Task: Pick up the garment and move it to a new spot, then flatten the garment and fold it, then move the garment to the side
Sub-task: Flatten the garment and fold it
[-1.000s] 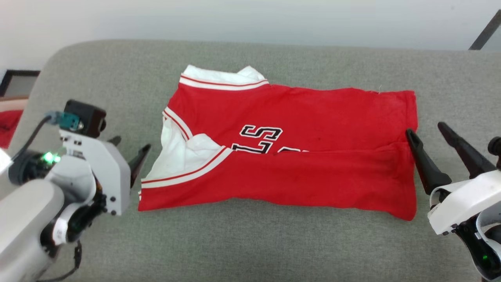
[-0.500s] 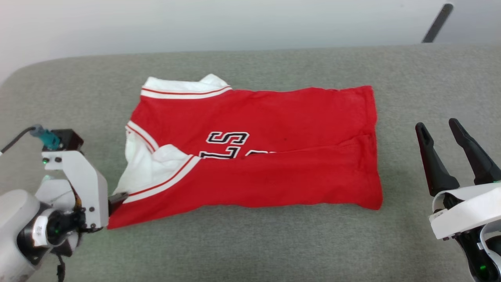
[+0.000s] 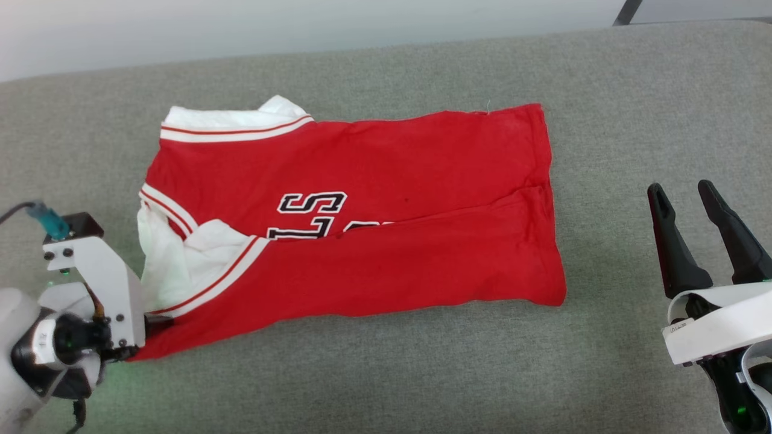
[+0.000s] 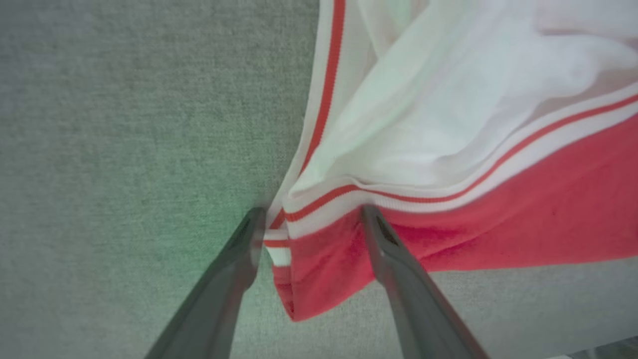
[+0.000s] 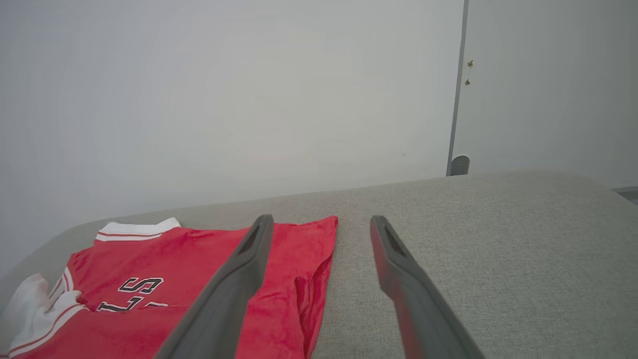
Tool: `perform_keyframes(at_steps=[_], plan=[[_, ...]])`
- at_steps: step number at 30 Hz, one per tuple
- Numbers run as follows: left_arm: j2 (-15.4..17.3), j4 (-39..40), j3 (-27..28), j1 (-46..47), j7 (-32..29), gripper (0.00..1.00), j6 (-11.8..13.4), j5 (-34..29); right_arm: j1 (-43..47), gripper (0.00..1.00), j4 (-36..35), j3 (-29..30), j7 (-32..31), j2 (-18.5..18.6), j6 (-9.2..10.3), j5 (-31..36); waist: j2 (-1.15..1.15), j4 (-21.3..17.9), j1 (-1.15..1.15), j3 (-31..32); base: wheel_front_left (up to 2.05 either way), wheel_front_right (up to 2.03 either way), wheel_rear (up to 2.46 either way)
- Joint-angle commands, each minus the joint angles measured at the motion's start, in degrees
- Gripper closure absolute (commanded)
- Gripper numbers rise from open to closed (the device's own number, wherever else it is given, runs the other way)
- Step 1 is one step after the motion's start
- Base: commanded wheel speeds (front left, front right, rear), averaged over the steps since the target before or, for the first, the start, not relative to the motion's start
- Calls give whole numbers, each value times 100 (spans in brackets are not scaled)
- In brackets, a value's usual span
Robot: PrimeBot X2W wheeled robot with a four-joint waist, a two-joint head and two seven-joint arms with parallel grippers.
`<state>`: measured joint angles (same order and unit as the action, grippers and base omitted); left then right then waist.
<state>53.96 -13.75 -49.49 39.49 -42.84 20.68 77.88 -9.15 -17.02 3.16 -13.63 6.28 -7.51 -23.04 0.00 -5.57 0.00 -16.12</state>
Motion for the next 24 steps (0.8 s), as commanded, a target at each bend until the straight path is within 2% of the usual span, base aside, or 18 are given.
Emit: perform_keyframes(at_steps=[1, 3, 4, 5, 11, 19, 24], plan=[[-120, -101, -63, -73, -18, 0, -33, 35, -72, 0, -10, 16, 8, -35, 4, 14, 0, -40, 0, -52, 0, 0, 0], [-205, -232, -67, -93, -35, 0, -73, 101, -60, 0, -14, 23, -6, -51, 4, 23, 0, -42, 0, -69, 0, 0, 0], [-251, -293, -60, -101, -44, 45, -112, 140, -58, 0, -19, 27, -11, -60, 4, 30, 0, -38, 0, -74, 0, 0, 0], [-285, -336, -52, -102, -54, 100, -134, 173, -56, 0, -22, 30, -28, -68, 4, 35, 0, -33, 0, -77, 0, 0, 0], [-344, -425, 7, -60, -75, 100, -197, 253, -42, 0, 18, 63, -269, -119, 4, 51, 0, 30, 0, -72, 0, 0, 0], [-494, -371, -23, 105, 35, 100, -247, 87, 23, 0, 310, 83, -1377, -132, 4, 163, 0, 305, 0, -66, 0, 0, 0], [-681, -342, -77, 268, 64, 100, -298, -35, -30, 0, 572, 55, -1830, -39, 4, 166, 0, 538, 0, -194, 0, 0, 0]])
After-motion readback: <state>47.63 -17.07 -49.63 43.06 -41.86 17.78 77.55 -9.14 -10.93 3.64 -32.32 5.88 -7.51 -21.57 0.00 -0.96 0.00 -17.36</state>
